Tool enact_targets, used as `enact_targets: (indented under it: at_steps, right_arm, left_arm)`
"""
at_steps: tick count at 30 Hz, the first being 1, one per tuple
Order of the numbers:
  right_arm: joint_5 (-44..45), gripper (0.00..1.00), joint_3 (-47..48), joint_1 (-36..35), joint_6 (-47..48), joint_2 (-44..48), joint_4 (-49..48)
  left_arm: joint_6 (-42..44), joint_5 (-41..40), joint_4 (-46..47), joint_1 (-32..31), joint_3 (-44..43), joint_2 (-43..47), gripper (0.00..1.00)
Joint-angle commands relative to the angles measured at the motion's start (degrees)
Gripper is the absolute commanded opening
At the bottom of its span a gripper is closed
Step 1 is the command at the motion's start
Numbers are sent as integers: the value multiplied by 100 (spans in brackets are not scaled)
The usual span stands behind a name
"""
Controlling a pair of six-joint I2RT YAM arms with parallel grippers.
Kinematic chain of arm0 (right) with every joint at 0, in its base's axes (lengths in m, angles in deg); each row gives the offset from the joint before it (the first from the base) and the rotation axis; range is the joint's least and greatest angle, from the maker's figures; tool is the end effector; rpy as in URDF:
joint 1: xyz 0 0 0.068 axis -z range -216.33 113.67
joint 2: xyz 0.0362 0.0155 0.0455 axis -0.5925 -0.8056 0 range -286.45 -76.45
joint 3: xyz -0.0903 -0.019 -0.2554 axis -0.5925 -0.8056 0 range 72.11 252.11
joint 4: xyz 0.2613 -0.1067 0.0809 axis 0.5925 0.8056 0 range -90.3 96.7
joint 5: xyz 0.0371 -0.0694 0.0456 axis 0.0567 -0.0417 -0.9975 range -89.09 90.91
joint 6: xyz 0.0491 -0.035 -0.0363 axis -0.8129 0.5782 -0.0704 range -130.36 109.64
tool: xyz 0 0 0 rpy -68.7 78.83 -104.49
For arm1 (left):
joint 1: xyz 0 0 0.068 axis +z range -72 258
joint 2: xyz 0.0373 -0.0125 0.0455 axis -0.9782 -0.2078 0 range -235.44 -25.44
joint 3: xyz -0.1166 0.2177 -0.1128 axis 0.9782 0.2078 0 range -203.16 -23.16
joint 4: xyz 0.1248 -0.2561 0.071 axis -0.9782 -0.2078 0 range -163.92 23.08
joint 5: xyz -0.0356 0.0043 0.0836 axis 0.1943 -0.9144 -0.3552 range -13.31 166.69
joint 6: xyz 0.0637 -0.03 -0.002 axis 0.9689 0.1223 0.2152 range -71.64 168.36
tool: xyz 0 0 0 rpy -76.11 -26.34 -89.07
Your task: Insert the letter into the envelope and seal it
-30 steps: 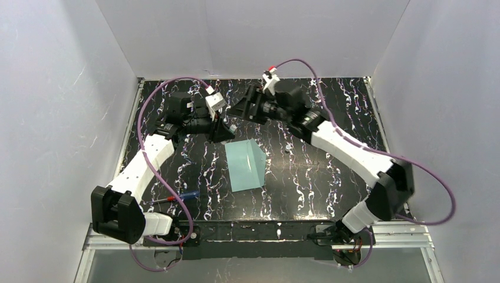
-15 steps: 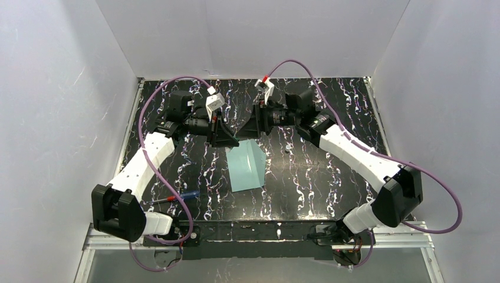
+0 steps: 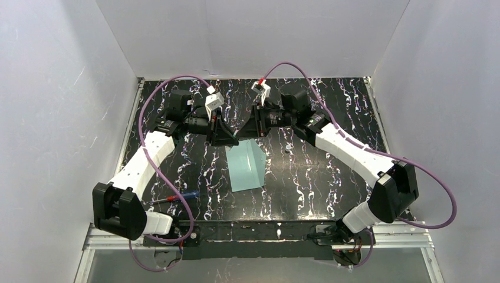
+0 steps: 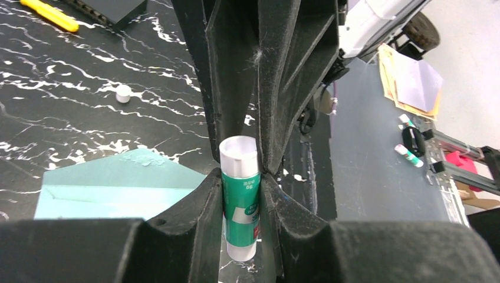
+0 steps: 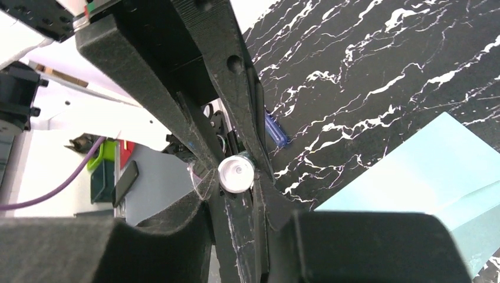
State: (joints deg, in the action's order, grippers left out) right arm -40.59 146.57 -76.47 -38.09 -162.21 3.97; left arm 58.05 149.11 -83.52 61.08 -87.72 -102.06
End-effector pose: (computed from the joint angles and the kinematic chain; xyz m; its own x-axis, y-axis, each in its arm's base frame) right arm 0.2802 0.2863 0.3482 -0.6334 -0.0782 -0.7699 -0.7638 0.2231 0.6057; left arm 0.2948 -0.1471 0.3255 -0.3027 0.1454 -0.9419 0.9528 0.0213 -0.3029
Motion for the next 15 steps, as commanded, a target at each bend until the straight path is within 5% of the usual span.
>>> enact_targets:
  at_steps: [1,9,15]
  right_arm:
    - [923,1,-25,-11,-561,-122,-375]
    - [2590,1,509,-20,-2443,-565,208]
    - [3211,1,1488,-20,-3826,-1222,1394]
  left_arm:
    - [533,-320,-295,-29,-133,149,0]
    - [2467,-2831,-205,-79,397,387,0]
    - [3177,-3050,112,-114,527,311,0]
